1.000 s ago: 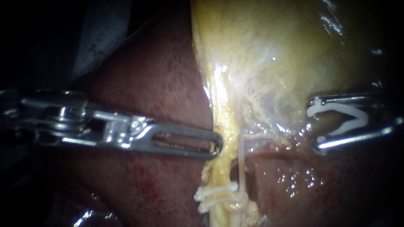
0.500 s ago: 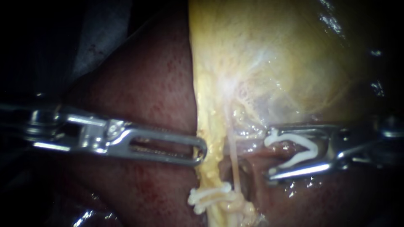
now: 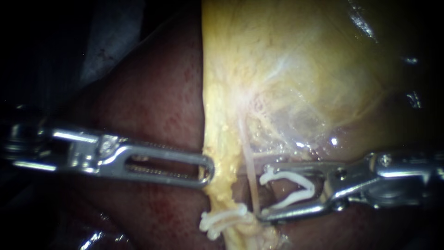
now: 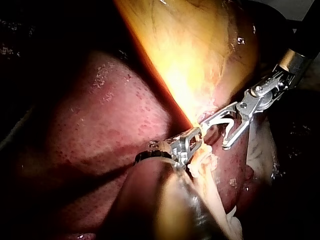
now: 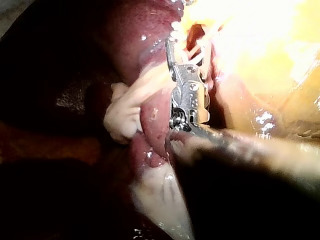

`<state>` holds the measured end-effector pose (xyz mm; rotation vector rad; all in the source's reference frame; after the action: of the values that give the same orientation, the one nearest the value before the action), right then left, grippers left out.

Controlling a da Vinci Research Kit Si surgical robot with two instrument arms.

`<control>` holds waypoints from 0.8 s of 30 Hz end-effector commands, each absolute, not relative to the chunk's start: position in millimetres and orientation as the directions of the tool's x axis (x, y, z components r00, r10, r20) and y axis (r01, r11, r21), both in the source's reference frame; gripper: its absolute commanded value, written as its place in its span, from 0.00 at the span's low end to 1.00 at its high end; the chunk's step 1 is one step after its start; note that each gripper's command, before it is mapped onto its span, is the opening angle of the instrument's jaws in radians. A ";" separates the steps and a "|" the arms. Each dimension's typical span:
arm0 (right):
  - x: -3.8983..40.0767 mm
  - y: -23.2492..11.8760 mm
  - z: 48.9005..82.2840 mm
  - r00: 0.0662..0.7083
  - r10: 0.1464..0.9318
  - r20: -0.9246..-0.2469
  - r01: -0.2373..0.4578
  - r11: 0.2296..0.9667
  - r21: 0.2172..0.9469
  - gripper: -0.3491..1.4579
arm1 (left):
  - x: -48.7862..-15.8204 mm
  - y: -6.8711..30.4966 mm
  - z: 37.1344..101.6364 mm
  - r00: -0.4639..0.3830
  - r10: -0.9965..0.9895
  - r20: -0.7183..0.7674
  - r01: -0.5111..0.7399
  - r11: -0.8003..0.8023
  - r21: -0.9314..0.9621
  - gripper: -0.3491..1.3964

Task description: Clipping third clip left tube

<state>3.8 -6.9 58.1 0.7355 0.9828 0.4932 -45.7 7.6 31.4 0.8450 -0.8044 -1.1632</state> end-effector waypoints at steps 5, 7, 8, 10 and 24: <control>5.1 -7.2 58.5 0.482 0.674 -0.560 -0.048 0.658 0.752 0.52 | -45.8 7.5 31.4 0.207 -0.974 0.097 0.435 0.180 0.882 0.00; 5.6 -7.4 58.7 0.483 0.674 -0.560 -0.047 0.658 0.752 0.52 | -45.8 7.5 31.3 0.207 -0.974 0.097 0.435 0.180 0.882 0.00; 5.8 -7.4 58.8 0.484 0.673 -0.559 -0.045 0.658 0.752 0.52 | -45.8 7.5 31.3 0.206 -0.974 0.097 0.435 0.180 0.882 0.00; 6.4 -7.6 59.0 0.486 0.671 -0.560 -0.041 0.657 0.753 0.52 | -45.8 7.4 31.2 0.206 -0.974 0.096 0.435 0.180 0.882 0.00; 10.2 -8.5 60.3 0.497 0.667 -0.554 -0.028 0.651 0.758 0.52 | -46.0 7.4 31.1 0.205 -0.974 0.096 0.436 0.179 0.882 0.00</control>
<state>10.4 -8.5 60.4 0.7652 0.9691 0.4733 -46.0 7.4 31.0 0.8440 -0.8042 -1.1650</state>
